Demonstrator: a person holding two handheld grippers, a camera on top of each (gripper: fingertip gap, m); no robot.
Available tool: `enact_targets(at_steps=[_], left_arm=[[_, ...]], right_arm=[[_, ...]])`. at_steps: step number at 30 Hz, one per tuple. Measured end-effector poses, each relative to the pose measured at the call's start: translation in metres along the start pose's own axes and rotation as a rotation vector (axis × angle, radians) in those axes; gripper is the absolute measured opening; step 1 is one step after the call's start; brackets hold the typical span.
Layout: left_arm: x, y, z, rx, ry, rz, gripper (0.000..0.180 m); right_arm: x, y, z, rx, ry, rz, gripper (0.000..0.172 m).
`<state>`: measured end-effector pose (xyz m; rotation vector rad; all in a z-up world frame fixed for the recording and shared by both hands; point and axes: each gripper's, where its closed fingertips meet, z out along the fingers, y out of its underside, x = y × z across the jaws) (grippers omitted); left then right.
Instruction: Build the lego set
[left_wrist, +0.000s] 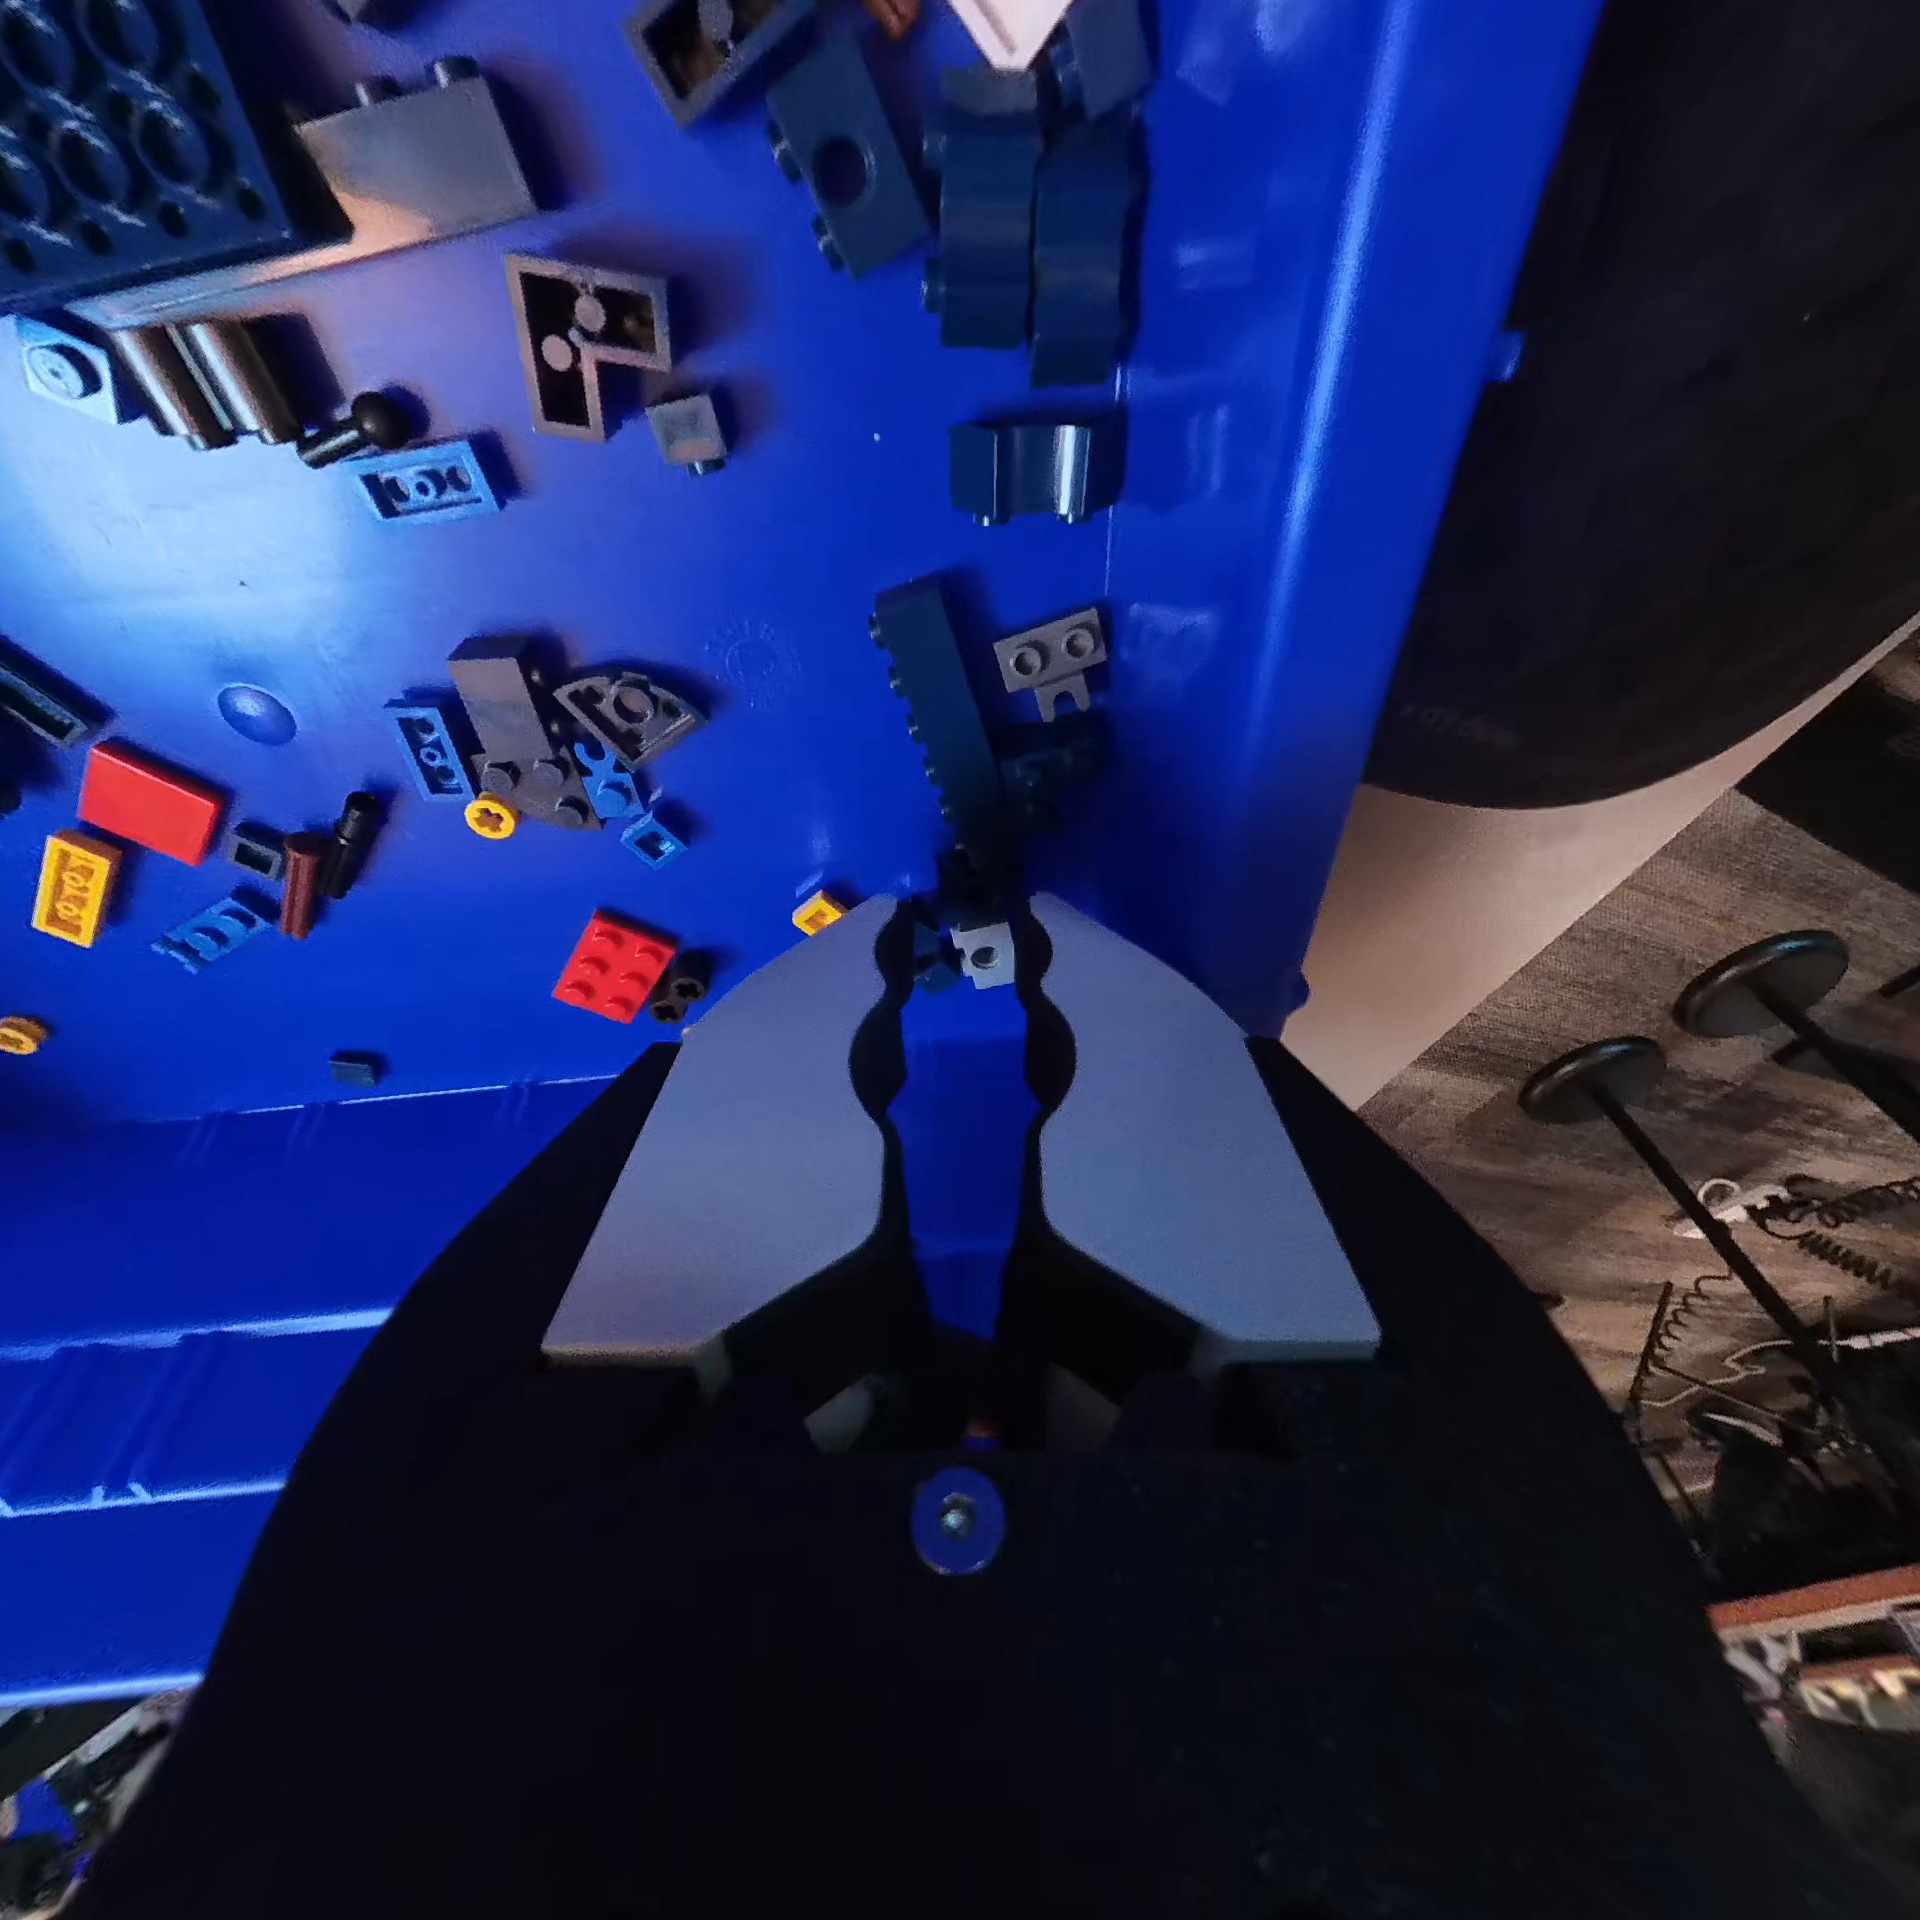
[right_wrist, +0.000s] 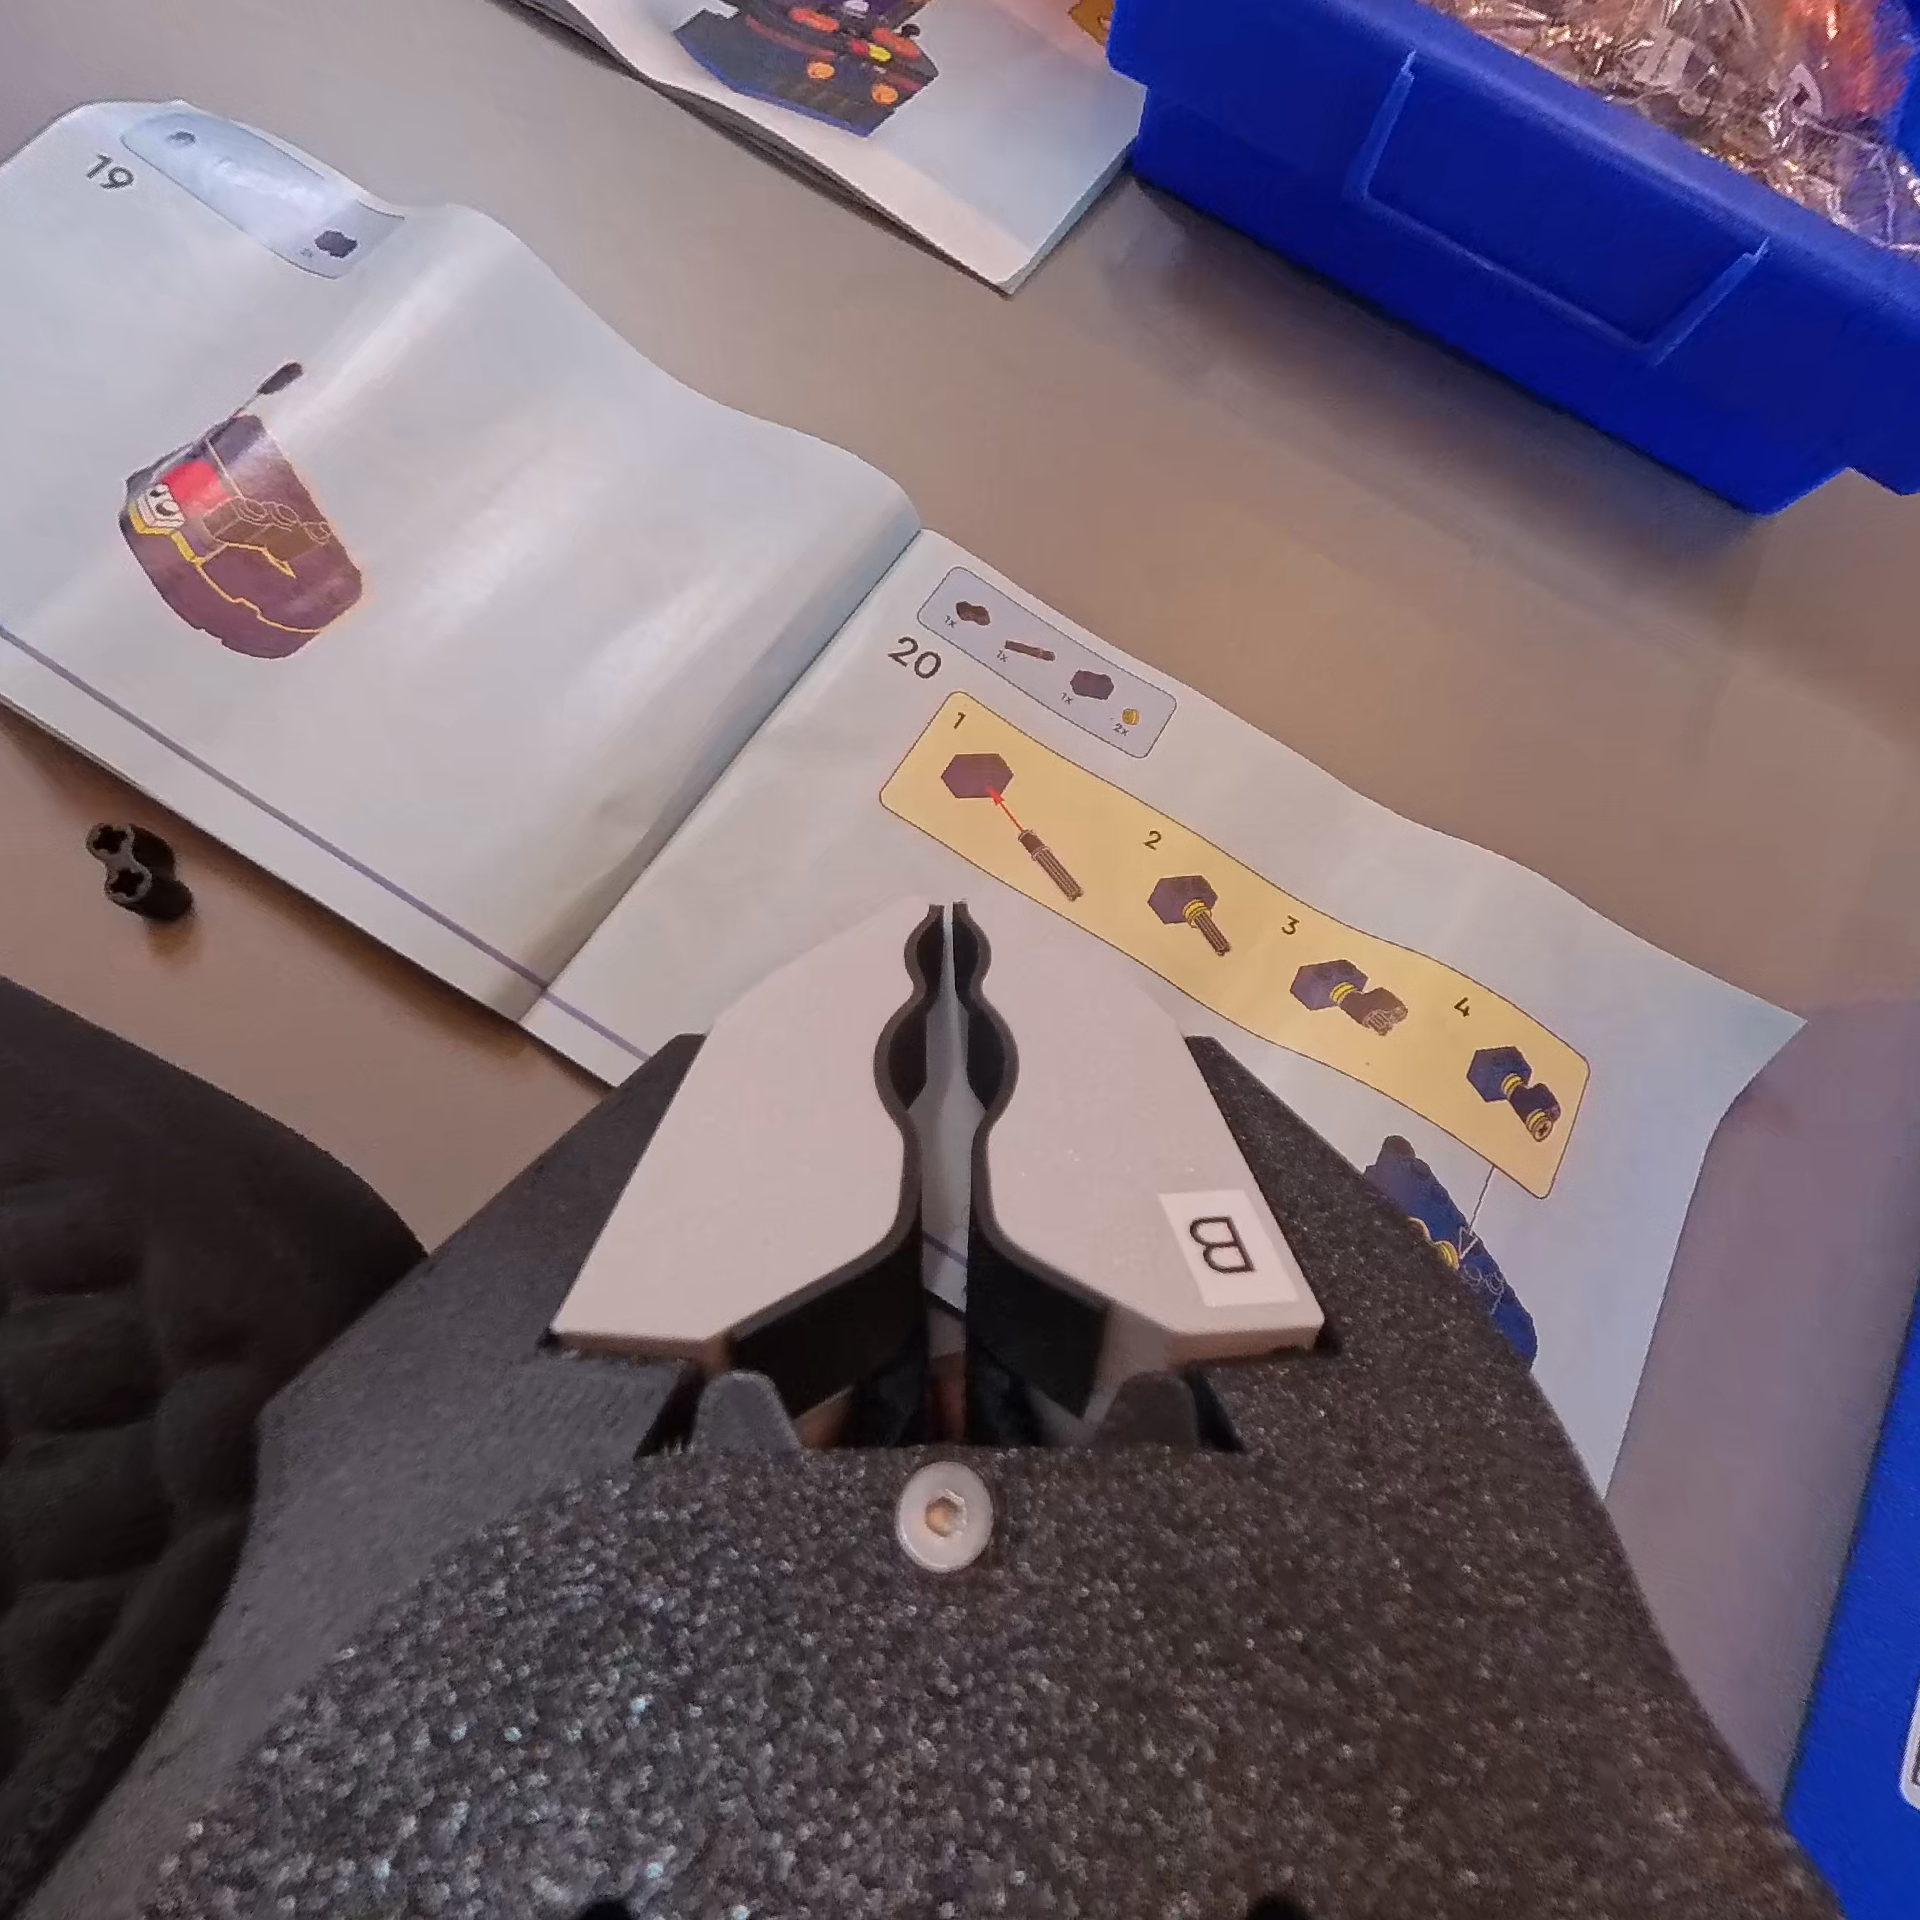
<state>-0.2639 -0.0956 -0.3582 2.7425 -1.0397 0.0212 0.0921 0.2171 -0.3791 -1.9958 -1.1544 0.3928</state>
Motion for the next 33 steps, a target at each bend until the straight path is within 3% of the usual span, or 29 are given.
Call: enact_targets(at_steps=[7,18,26,33], left_arm=[[0.0058,0.0024,0.0063,-0.005,0.084,0.001,0.015],[0.0023,0.0011,0.0056,-0.024,0.065,0.032,0.020],[0.0041,-0.0048,0.0051,-0.010,0.146,-0.033,0.026],[0.0030,-0.0009,0.0068,-0.022,0.133,-0.004,0.013]], right_arm=[[-0.0001,0.0005,0.0001,0.000,-0.001,0.001,0.001],[-0.0002,0.0002,0.0008,0.001,-0.007,0.005,0.002],[0.0000,0.0004,-0.0004,0.001,-0.012,0.009,0.002],[0.0001,0.0003,0.0002,0.001,-0.014,0.011,0.002]])
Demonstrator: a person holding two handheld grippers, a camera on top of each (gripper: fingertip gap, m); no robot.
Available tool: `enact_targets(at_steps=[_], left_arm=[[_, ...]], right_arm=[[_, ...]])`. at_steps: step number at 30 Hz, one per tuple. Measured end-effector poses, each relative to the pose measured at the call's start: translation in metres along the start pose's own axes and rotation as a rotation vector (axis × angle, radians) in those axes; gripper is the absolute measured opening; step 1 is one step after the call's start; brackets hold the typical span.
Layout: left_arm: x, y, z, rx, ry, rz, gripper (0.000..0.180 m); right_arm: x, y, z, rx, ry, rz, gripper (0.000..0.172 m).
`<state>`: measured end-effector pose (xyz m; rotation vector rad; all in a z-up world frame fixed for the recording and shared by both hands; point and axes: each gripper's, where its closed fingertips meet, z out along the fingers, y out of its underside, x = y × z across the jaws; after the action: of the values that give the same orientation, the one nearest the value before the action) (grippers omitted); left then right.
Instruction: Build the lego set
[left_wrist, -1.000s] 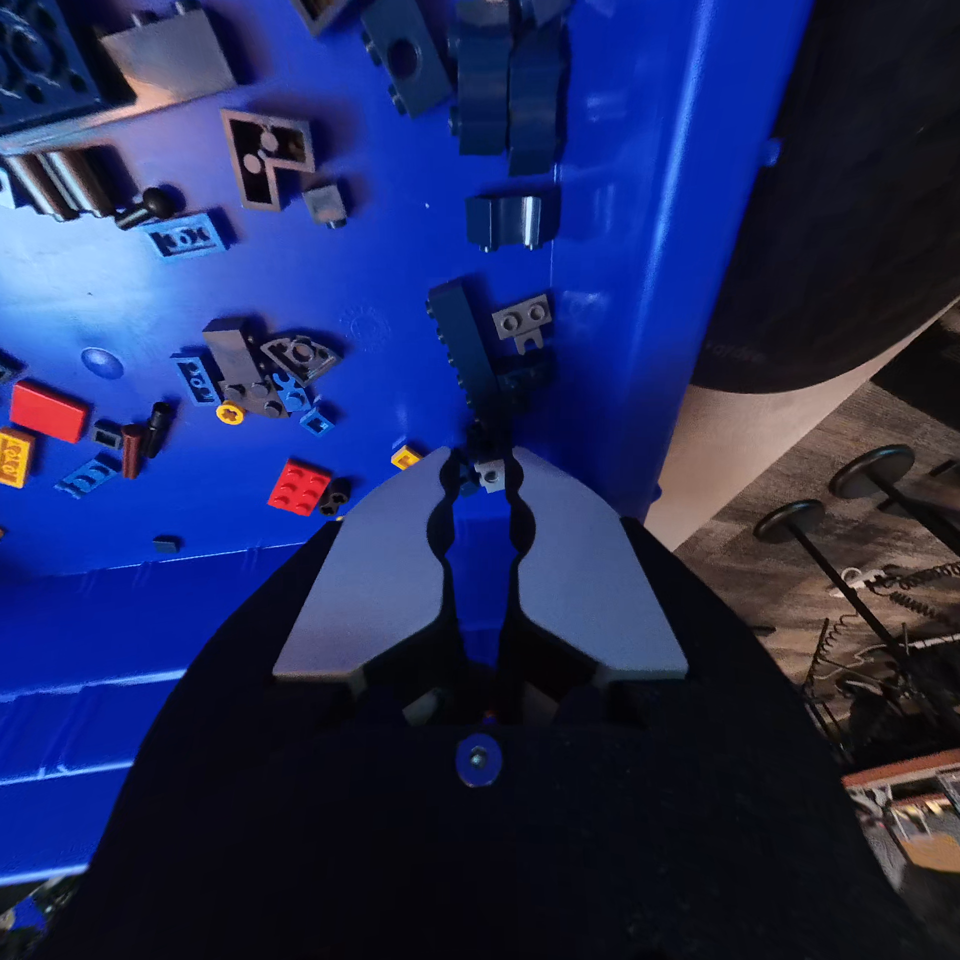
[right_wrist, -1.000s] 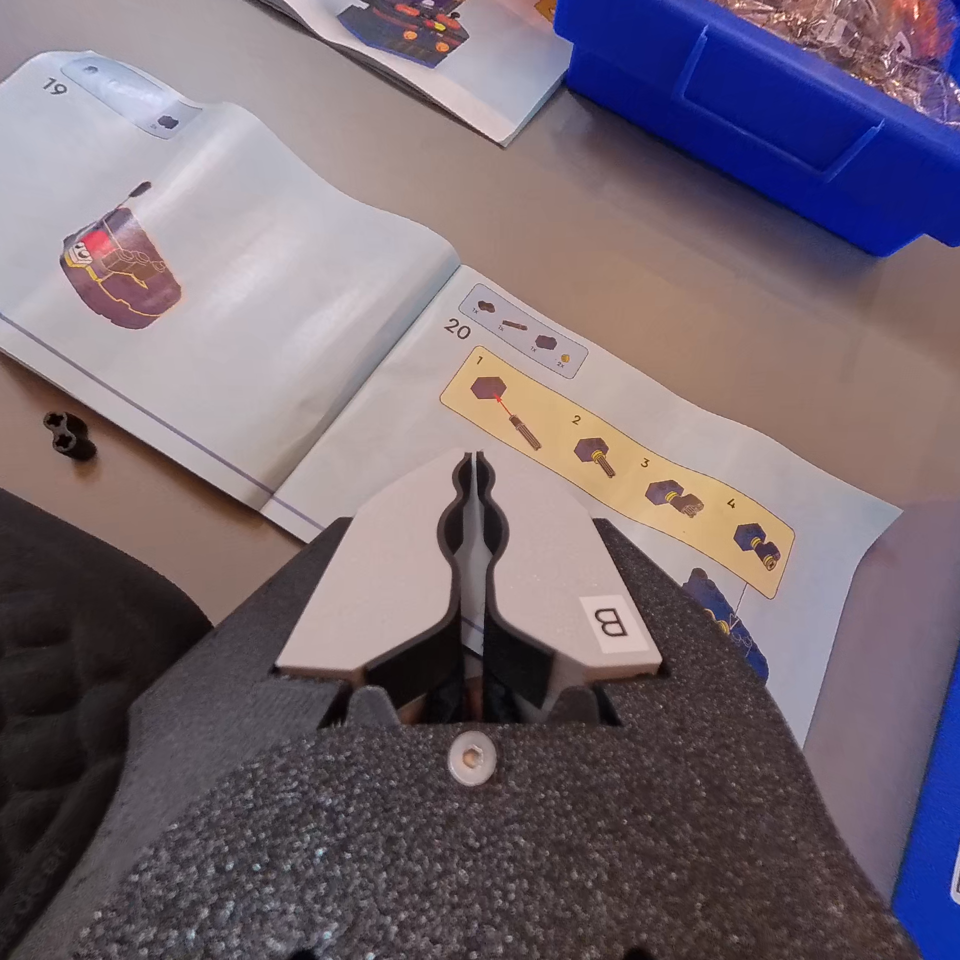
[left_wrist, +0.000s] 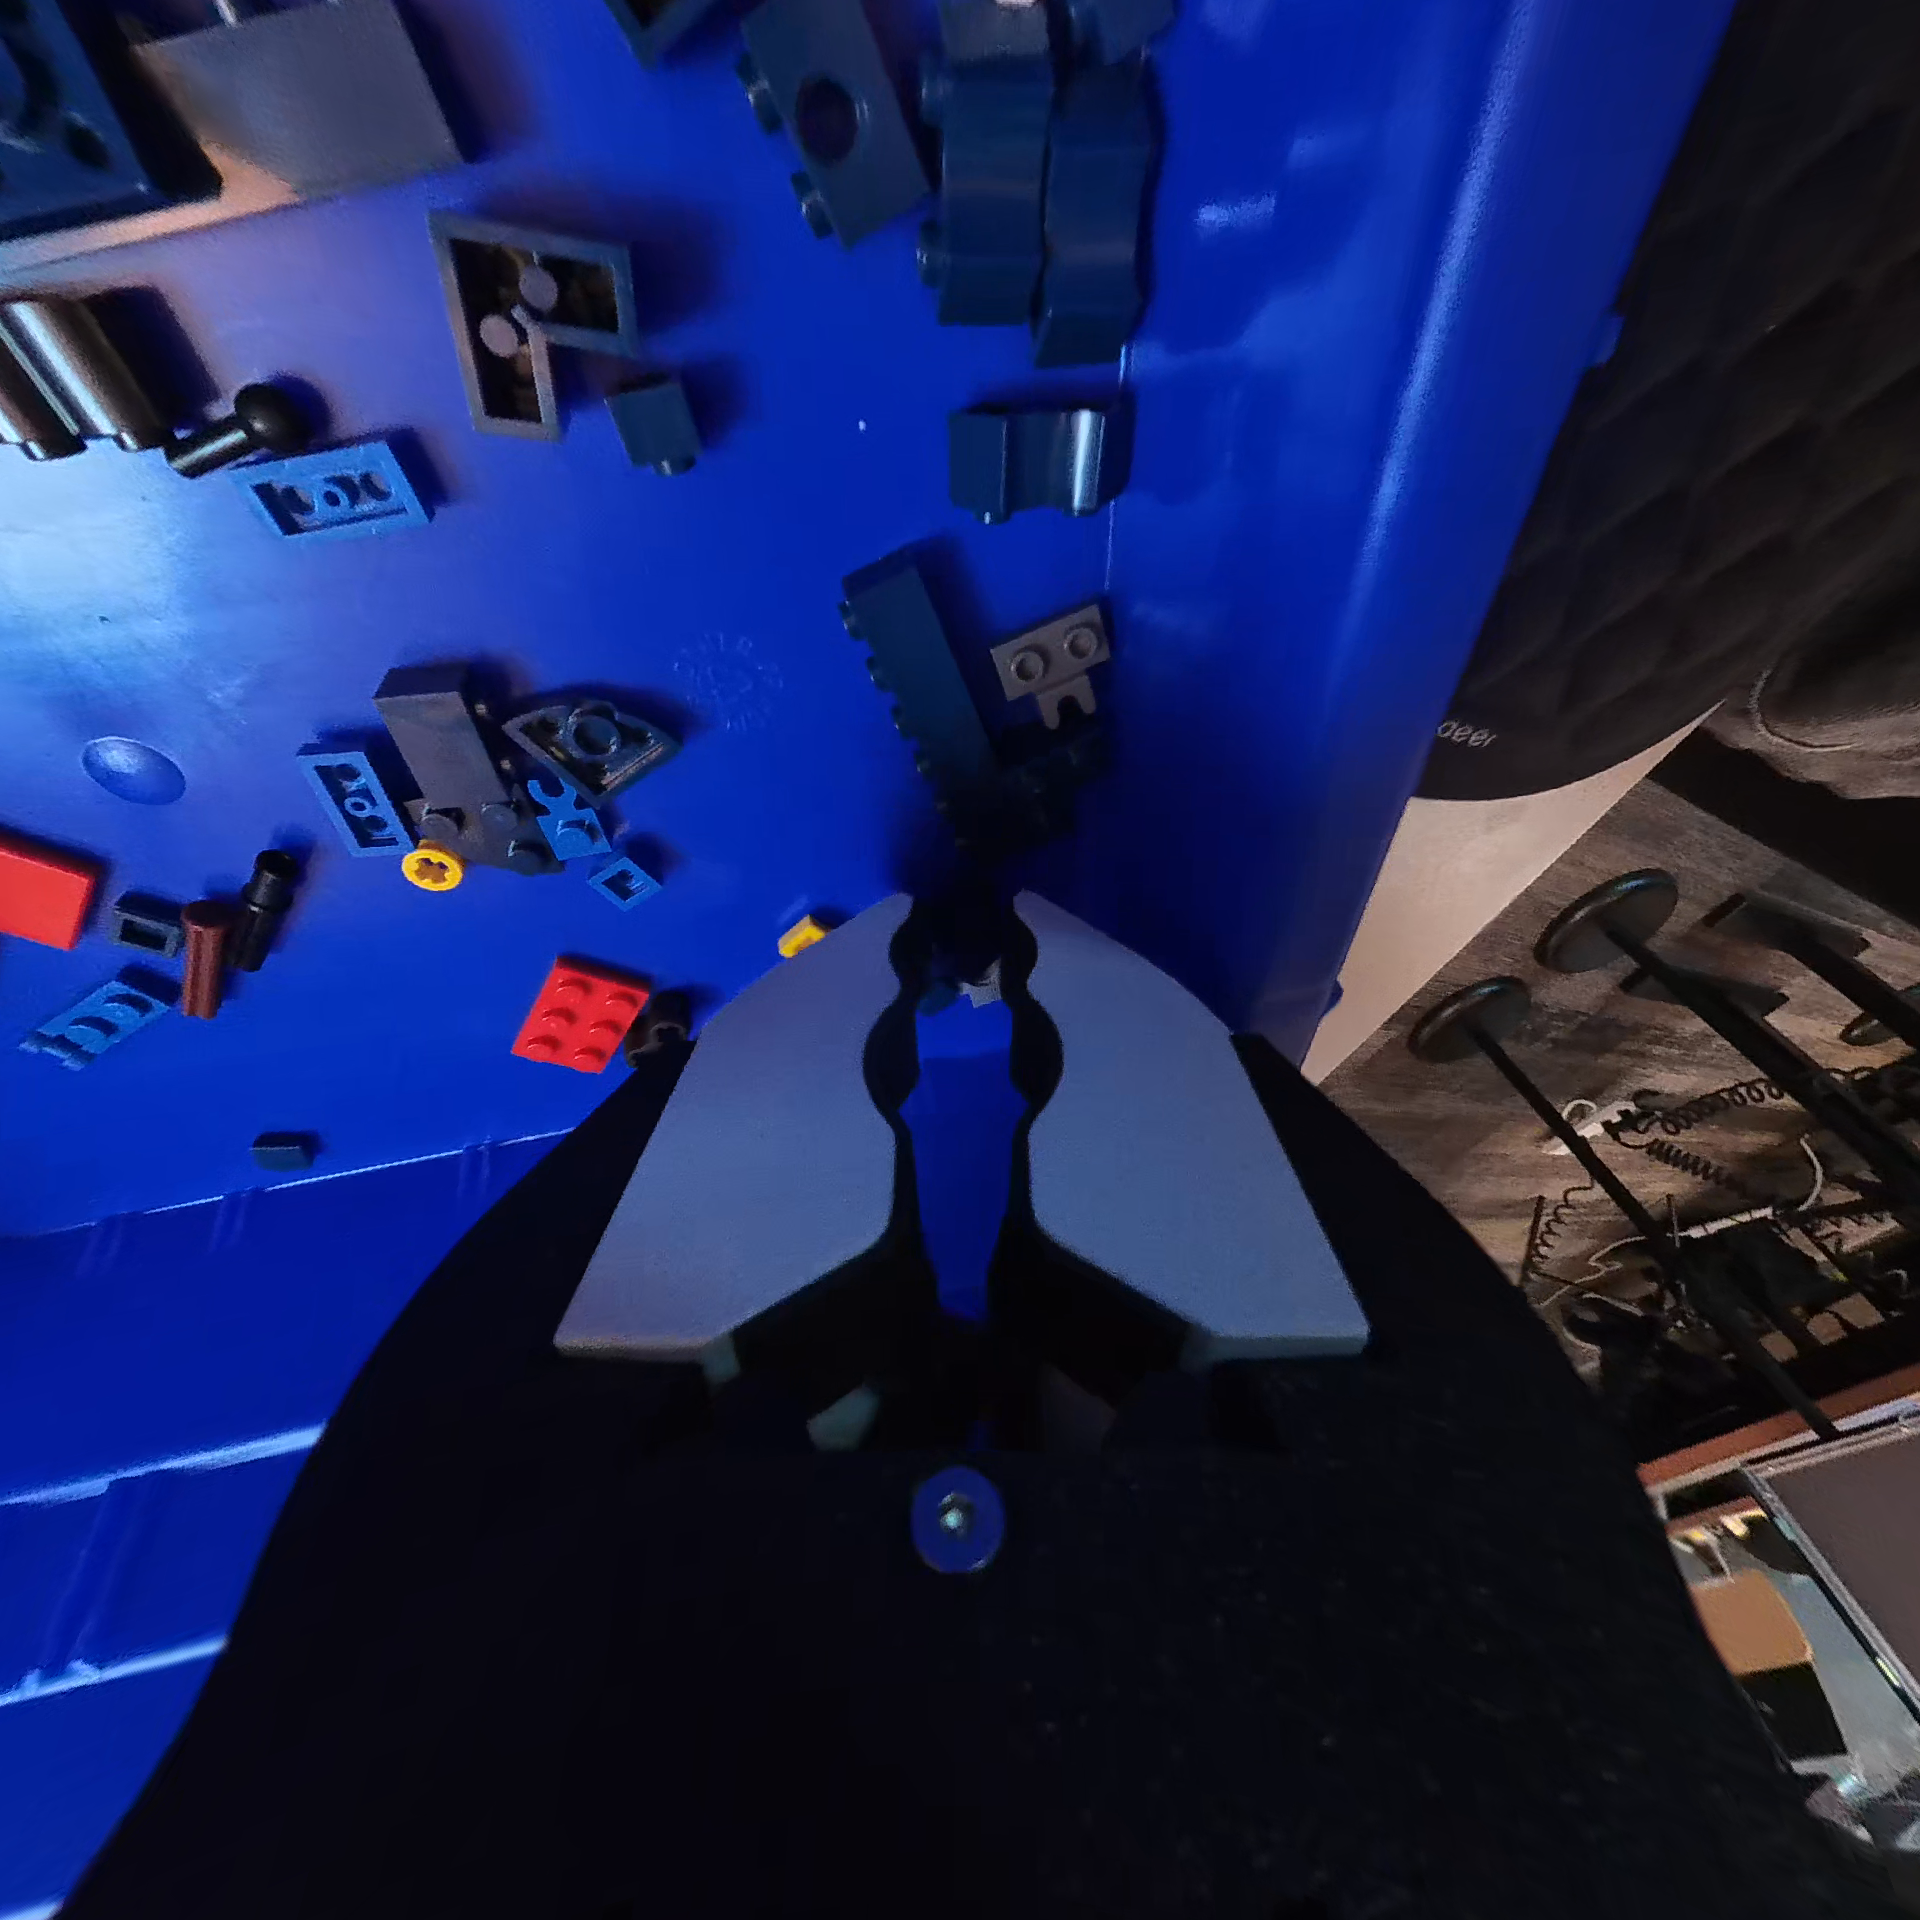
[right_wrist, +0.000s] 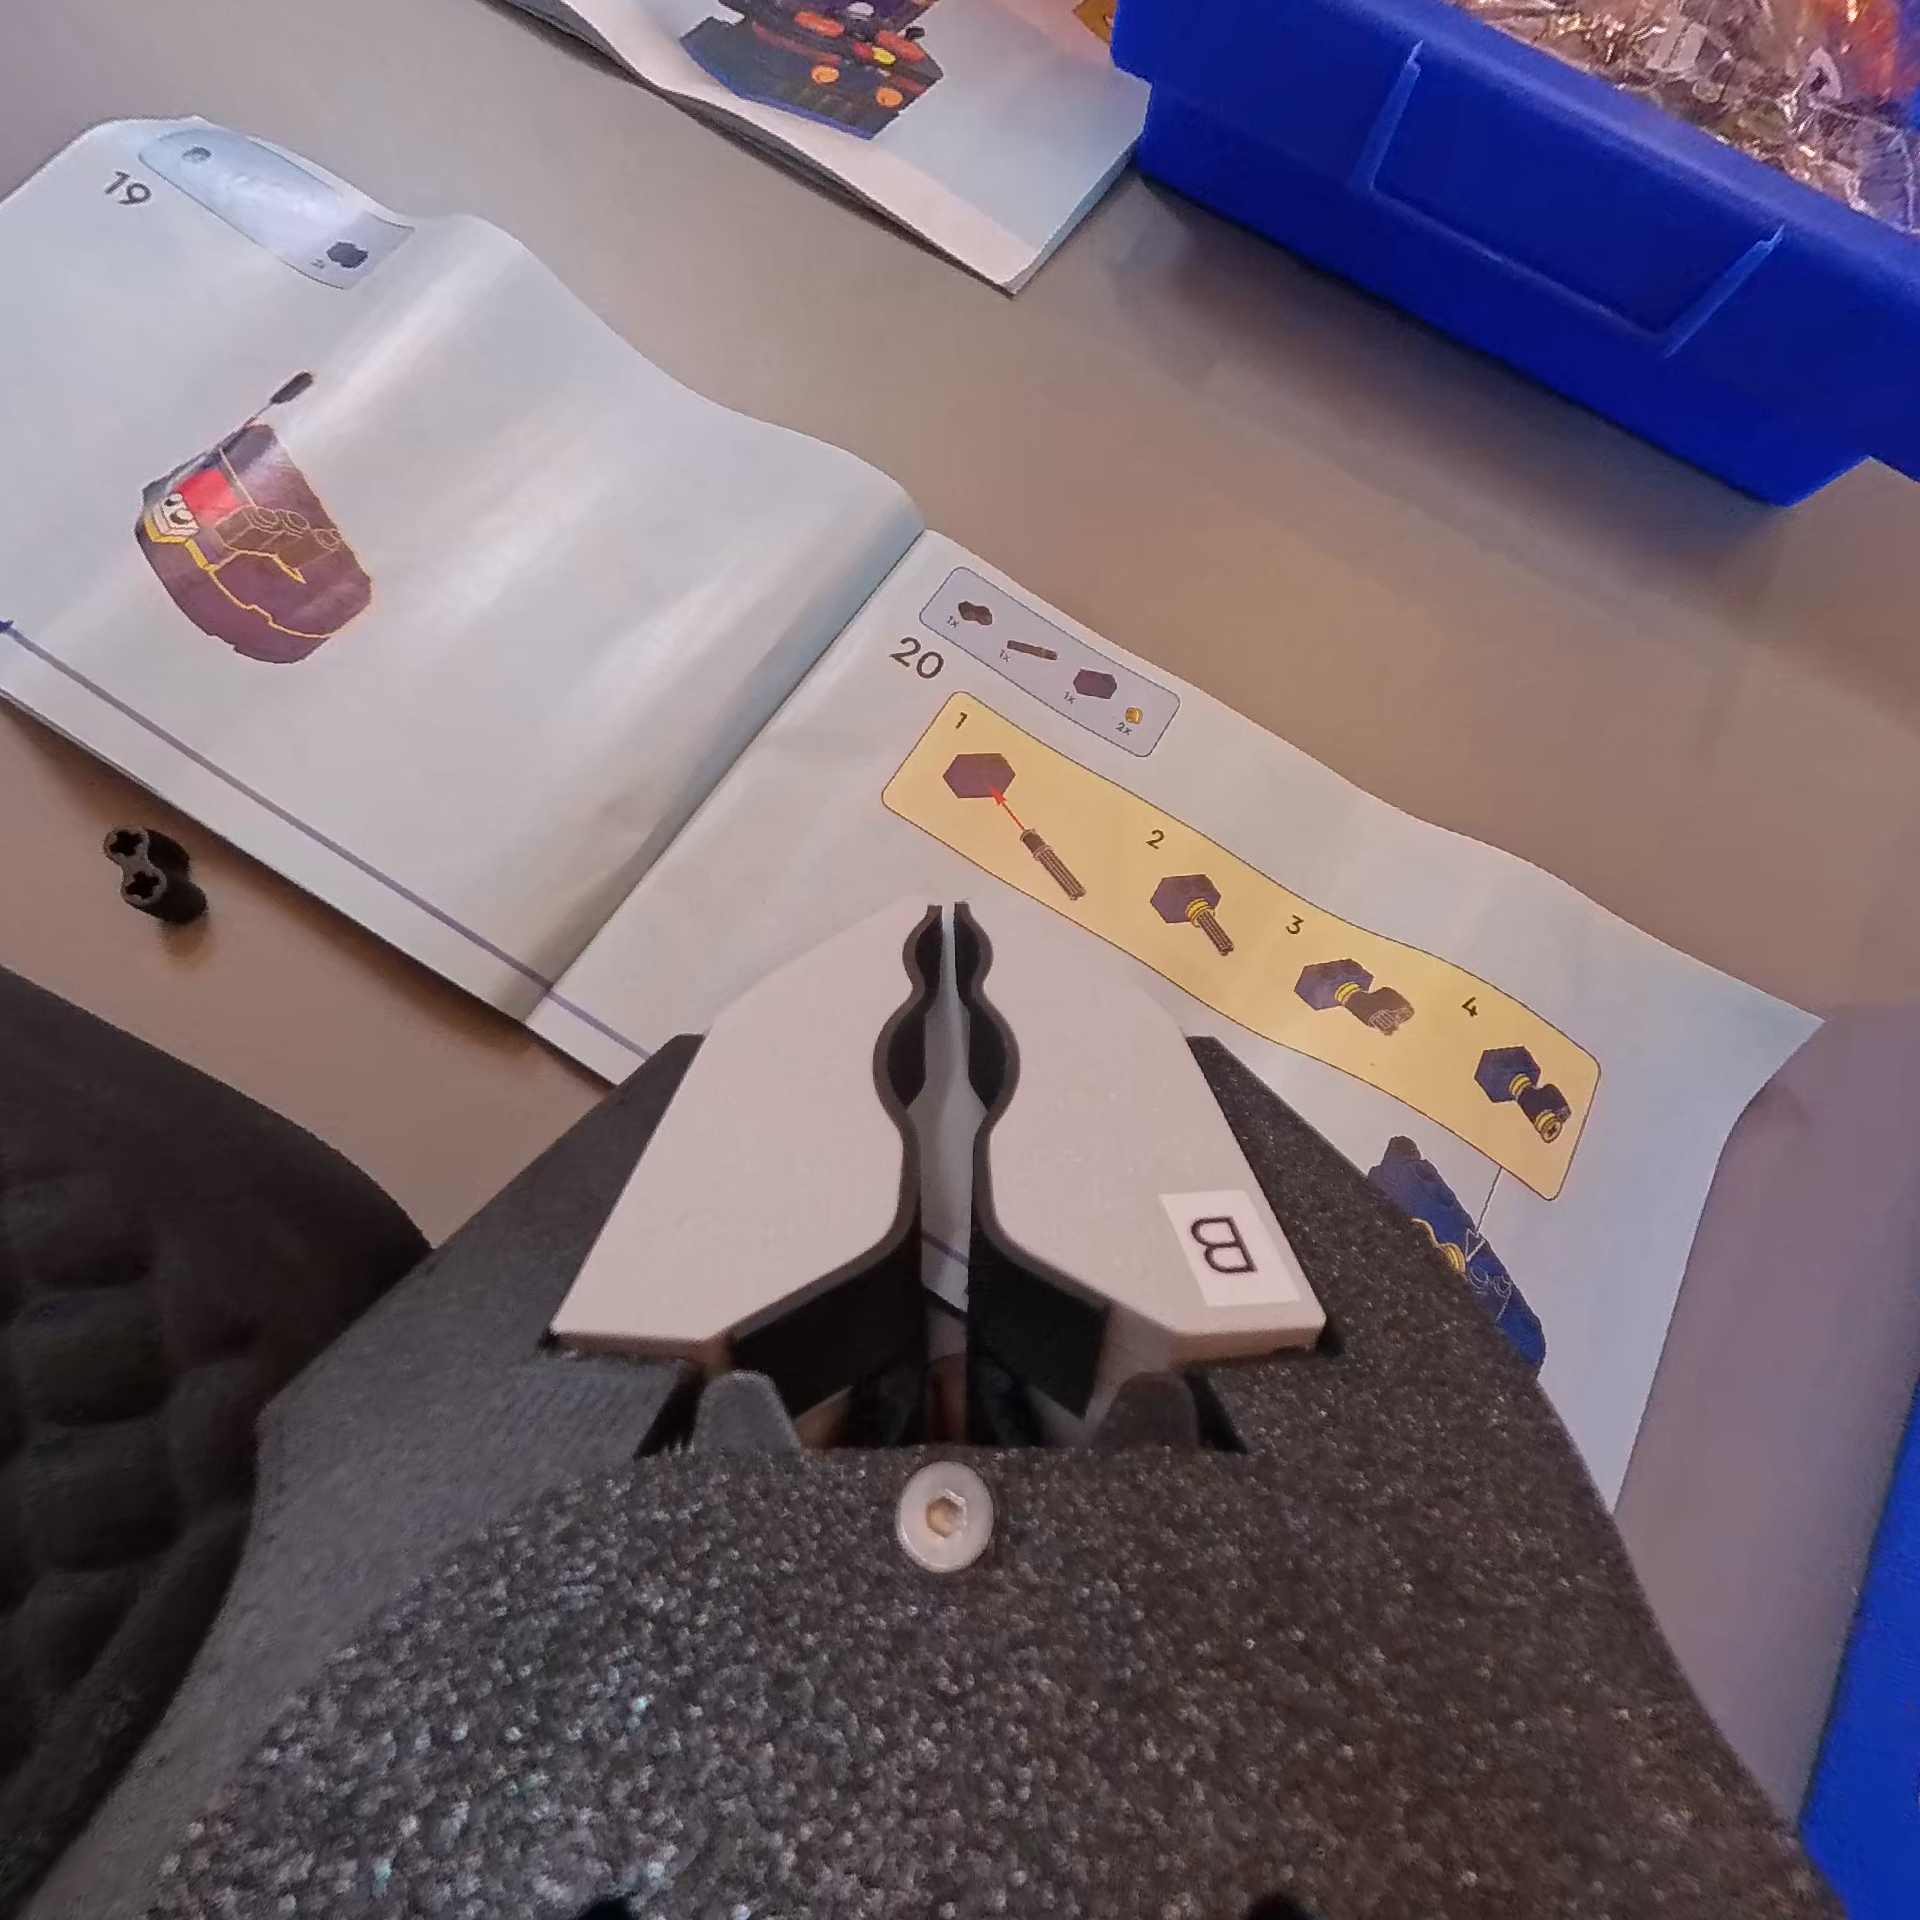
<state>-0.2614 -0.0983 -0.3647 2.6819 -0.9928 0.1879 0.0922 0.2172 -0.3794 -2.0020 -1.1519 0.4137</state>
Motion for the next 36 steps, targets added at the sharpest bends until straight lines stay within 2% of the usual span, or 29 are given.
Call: enact_targets(at_steps=[3,6,10,14,16,17,19,21,23,27,29,34,36], left_arm=[[-0.004,0.005,-0.010,-0.005,-0.053,-0.006,0.012],[-0.013,-0.008,-0.033,0.156,-0.154,-0.084,0.011],[-0.026,-0.042,-0.083,0.561,-0.368,-0.200,0.011],[-0.002,-0.086,-0.147,1.081,-0.459,-0.193,0.010],[0.026,-0.106,-0.174,1.323,-0.421,-0.123,0.010],[0.044,-0.117,-0.184,1.434,-0.350,-0.077,0.010],[0.078,-0.142,-0.191,1.579,-0.119,-0.002,0.010],[0.100,-0.163,-0.190,1.644,0.102,0.014,0.010],[0.114,-0.179,-0.186,1.679,0.308,-0.006,0.010],[0.137,-0.204,-0.174,1.626,0.640,-0.042,0.009],[0.149,-0.211,-0.166,1.557,0.713,-0.021,0.009],[0.161,-0.219,-0.153,1.446,0.713,0.036,0.009],[0.164,-0.220,-0.151,1.427,0.726,0.051,0.008]], right_arm=[[0.000,0.000,0.000,0.000,0.000,-0.003,0.002],[0.000,0.000,0.000,0.000,0.002,-0.009,0.002],[-0.002,0.000,0.000,0.002,-0.013,-0.010,0.005],[-0.015,-0.008,-0.003,0.062,-0.091,-0.042,0.027],[-0.026,-0.032,-0.014,0.217,-0.144,-0.073,0.033],[-0.037,-0.050,-0.024,0.330,-0.187,-0.092,0.033],[-0.070,-0.087,-0.052,0.571,-0.331,-0.145,0.028],[-0.116,-0.113,-0.083,0.765,-0.504,-0.230,0.027],[-0.160,-0.126,-0.107,0.911,-0.603,-0.366,0.028],[-0.203,-0.130,-0.120,1.040,-0.602,-0.641,0.028],[-0.211,-0.128,-0.120,1.058,-0.609,-0.691,0.028],[-0.226,-0.119,-0.126,1.080,-0.619,-0.777,0.024],[-0.227,-0.116,-0.127,1.081,-0.614,-0.827,0.014]])
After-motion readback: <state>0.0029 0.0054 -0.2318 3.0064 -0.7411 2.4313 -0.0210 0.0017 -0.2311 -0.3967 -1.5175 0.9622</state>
